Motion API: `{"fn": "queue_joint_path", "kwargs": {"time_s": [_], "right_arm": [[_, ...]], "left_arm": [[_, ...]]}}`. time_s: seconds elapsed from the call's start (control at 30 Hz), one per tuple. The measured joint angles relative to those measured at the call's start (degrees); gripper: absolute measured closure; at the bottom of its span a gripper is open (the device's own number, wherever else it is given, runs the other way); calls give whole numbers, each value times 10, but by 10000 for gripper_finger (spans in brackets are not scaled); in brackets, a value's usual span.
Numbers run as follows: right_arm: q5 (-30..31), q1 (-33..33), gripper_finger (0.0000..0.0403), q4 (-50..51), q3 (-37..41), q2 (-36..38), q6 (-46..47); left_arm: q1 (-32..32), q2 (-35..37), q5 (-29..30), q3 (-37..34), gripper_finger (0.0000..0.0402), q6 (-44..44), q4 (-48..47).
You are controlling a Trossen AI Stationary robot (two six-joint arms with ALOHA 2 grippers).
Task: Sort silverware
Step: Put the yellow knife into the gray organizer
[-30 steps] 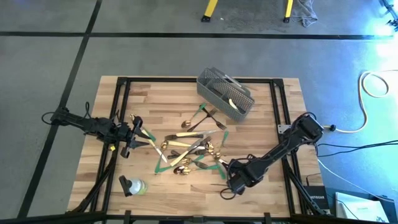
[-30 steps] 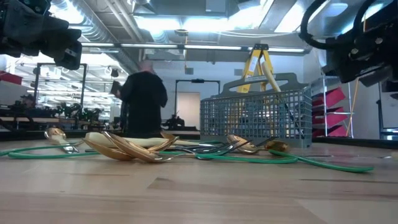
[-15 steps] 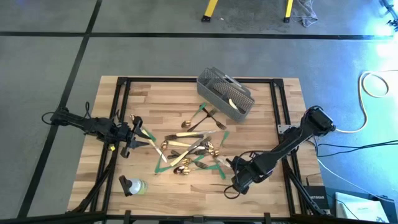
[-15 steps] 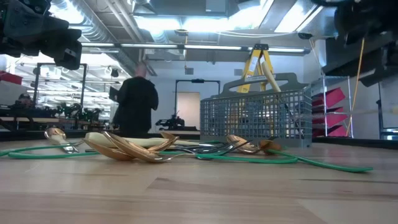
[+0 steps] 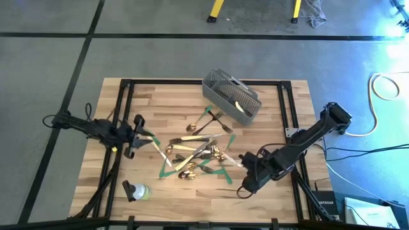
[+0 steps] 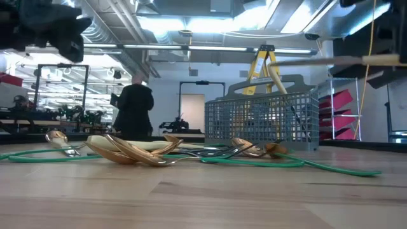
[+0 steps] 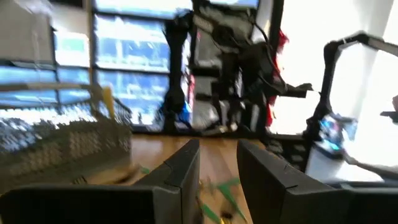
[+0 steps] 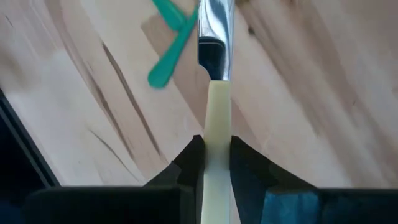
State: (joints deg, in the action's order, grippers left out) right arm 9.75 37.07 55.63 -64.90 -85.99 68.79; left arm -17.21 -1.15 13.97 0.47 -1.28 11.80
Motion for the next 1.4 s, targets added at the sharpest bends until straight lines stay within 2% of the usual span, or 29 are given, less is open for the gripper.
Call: {"fn": "queue_joint_path", "kwargs": {"time_s": [0.17,0.33,0.5,0.73,0.83,0.93,1.0,1.13,1.3,1.4], "right_arm": [[25,-7,361,8,0,26,-10],[58,-20,361,31,0,51,-20],[96,-23,361,40,0,76,-28],[181,-23,361,43,0,105,-29],[215,-23,361,43,0,118,-32],[262,-23,361,43,0,133,-32],[304,-23,361,36,0,141,-32],[350,-23,361,-26,0,155,-80],[358,-28,361,-127,-1,158,-173],[363,-41,361,-153,-1,158,-205]], "left_arm": [[1,-49,28,0,282,24,74],[2,-158,47,3,225,53,205],[33,-293,49,62,182,49,253],[74,-503,47,183,172,42,262],[83,-611,48,225,172,65,335],[94,-733,50,254,172,63,465],[102,-814,22,275,172,45,559],[120,-968,-101,344,172,-22,687],[130,-1096,-143,463,172,-73,692],[129,-1141,-202,532,172,-85,692]]}}
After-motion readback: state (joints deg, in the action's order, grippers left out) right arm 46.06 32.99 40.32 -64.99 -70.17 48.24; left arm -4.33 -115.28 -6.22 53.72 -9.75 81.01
